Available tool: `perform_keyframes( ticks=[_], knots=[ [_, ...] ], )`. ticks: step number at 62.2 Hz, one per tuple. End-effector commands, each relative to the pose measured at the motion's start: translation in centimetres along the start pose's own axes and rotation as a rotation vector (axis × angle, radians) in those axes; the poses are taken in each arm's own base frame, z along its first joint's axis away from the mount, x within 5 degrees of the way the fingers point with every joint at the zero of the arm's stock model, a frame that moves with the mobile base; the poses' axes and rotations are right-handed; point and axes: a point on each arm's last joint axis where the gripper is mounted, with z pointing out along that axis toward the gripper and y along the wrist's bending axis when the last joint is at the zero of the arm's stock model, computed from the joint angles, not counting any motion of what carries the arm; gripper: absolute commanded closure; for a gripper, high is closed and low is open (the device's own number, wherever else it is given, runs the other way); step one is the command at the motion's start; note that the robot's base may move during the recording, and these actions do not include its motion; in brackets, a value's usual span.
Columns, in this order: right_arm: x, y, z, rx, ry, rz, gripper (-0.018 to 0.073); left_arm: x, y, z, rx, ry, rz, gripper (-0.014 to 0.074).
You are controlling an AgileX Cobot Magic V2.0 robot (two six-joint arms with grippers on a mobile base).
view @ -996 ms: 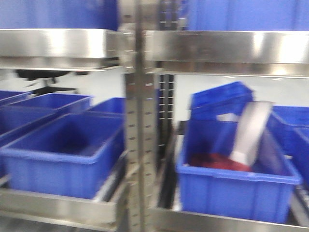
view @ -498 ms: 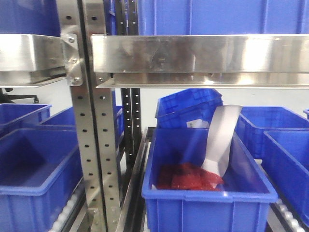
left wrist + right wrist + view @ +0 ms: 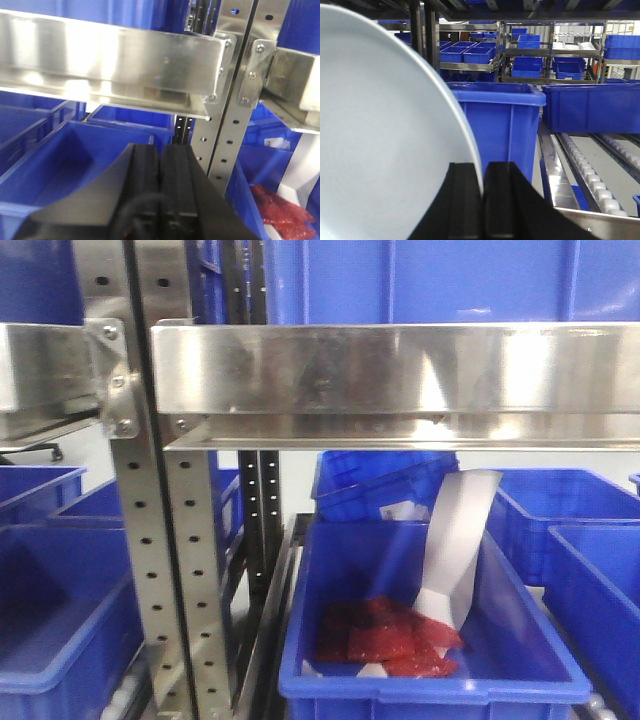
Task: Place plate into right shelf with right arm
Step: 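Lower the plate into the blue bin and open the right gripper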
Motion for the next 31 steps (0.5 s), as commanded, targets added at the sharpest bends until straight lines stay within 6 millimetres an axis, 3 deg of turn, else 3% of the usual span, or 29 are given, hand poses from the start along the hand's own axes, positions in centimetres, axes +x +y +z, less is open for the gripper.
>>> perform_keyframes(
  ticks=[1, 31],
  knots=[
    [-1.79, -0.09, -0.09, 0.016, -0.12, -0.002, 0.0503, -0.52, 0.11, -0.08, -0.012, -0.089, -0.015, 0.0724],
    [-1.79, -0.09, -0.09, 0.016, -0.12, -0.002, 0.0503, -0.52, 0.11, -0.08, -0.012, -0.089, -0.015, 0.0724]
  ],
)
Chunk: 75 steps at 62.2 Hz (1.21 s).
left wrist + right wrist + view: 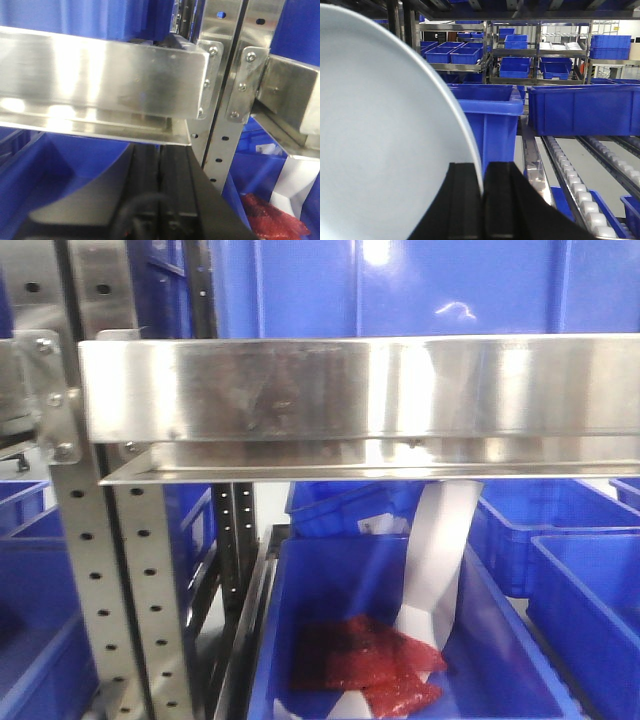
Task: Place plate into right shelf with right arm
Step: 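Lower the plate into the blue bin and open the right gripper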
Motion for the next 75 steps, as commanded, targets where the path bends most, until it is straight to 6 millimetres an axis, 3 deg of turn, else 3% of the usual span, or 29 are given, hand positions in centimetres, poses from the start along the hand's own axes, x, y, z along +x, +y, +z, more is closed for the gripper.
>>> perform_keyframes(
  ticks=[1, 31, 45, 56, 75],
  knots=[
    [-1.8, -0.1, -0.1, 0.016, -0.12, -0.002, 0.0503, -0.5, 0.1, -0.1, -0.012, -0.089, -0.015, 0.0724],
    [-1.8, -0.1, -0.1, 0.016, -0.123, -0.001, 0.0503, -0.5, 0.1, -0.1, -0.012, -0.089, -0.015, 0.0724],
    [-5.0, 0.1, 0.5, 0.007, -0.131, -0.003, 0.0503, -0.5, 0.1, -0.1, -0.012, -0.089, -0.015, 0.0724],
    [-8.4, 0.3, 3.7, 0.003, -0.096, 0.001, 0.0503, -0.5, 0.1, -0.1, -0.012, -0.089, -0.015, 0.0724],
    [-13.2, 1.0, 11.3, -0.049, -0.039, 0.063, 0.0503, -0.5, 0.1, -0.1, -0.012, -0.089, -0.015, 0.0724]
  ],
)
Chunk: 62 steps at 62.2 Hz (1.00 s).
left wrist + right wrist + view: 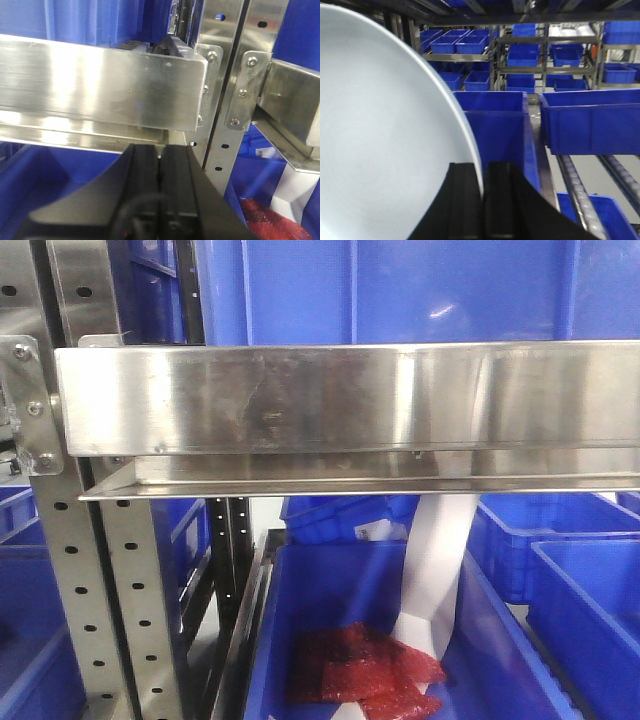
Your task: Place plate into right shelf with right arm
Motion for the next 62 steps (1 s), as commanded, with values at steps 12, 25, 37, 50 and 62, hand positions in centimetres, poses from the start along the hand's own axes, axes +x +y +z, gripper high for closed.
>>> perform_keyframes(
  ticks=[12, 25, 37, 50, 62],
  knots=[
    [-4.5, 1.4, 5.9, -0.067, -0.091, 0.019, 0.0503, -0.5, 0.1, -0.1, -0.012, -0.089, -0.015, 0.0724],
    [-4.2, 1.5, 10.7, -0.06, -0.074, 0.02, 0.0503, -0.5, 0.1, -0.1, -0.012, -0.089, -0.015, 0.0724],
    [-2.8, 1.3, 13.9, -0.042, -0.067, 0.015, 0.0501, -0.5, 0.1, -0.1, -0.012, -0.089, -0.015, 0.0724],
    [-1.1, 1.2, 15.8, -0.034, -0.029, 0.015, 0.0233, -0.5, 0.1, -0.1, -0.012, -0.089, -0.015, 0.0724],
    [-1.7, 1.2, 15.6, -0.033, -0.057, 0.015, 0.0081, -0.5, 0.1, -0.1, -0.012, -0.089, -0.015, 0.0724]
  ],
)
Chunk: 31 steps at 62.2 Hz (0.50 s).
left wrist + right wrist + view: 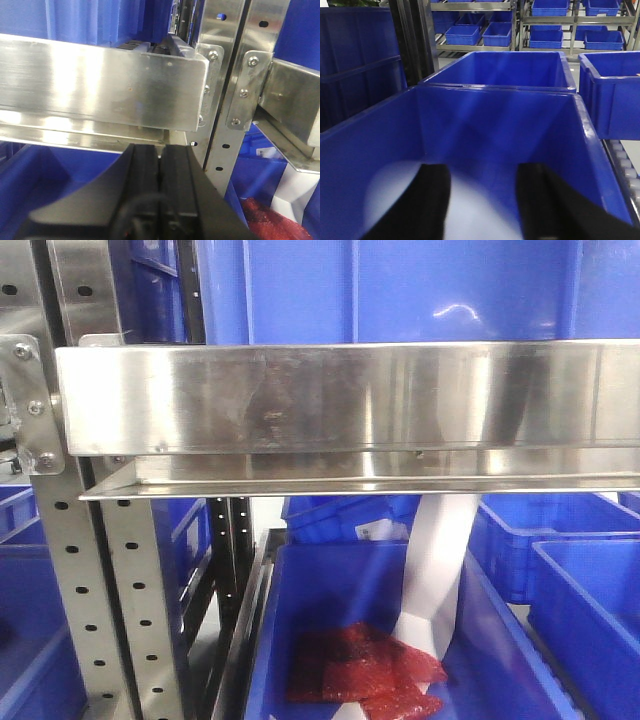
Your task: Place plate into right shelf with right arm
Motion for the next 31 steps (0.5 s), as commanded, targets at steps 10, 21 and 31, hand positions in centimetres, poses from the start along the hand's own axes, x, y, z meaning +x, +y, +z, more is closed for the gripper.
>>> perform_keyframes(
  ticks=[10, 21, 31],
  knots=[
    [-5.2, -0.2, -3.4, 0.026, -0.294, -0.006, 0.0241, -0.5, 0.1, -0.1, -0.012, -0.089, -0.015, 0.0724],
    [-5.5, -1.1, -4.4, 0.055, -0.284, -0.007, 0.0505, -0.5, 0.1, -0.1, -0.012, -0.089, -0.015, 0.0724],
    [-5.8, -1.3, -5.9, 0.064, -0.273, -0.011, 0.0505, -0.5, 0.1, -0.1, -0.012, -0.089, -0.015, 0.0724]
  ],
)
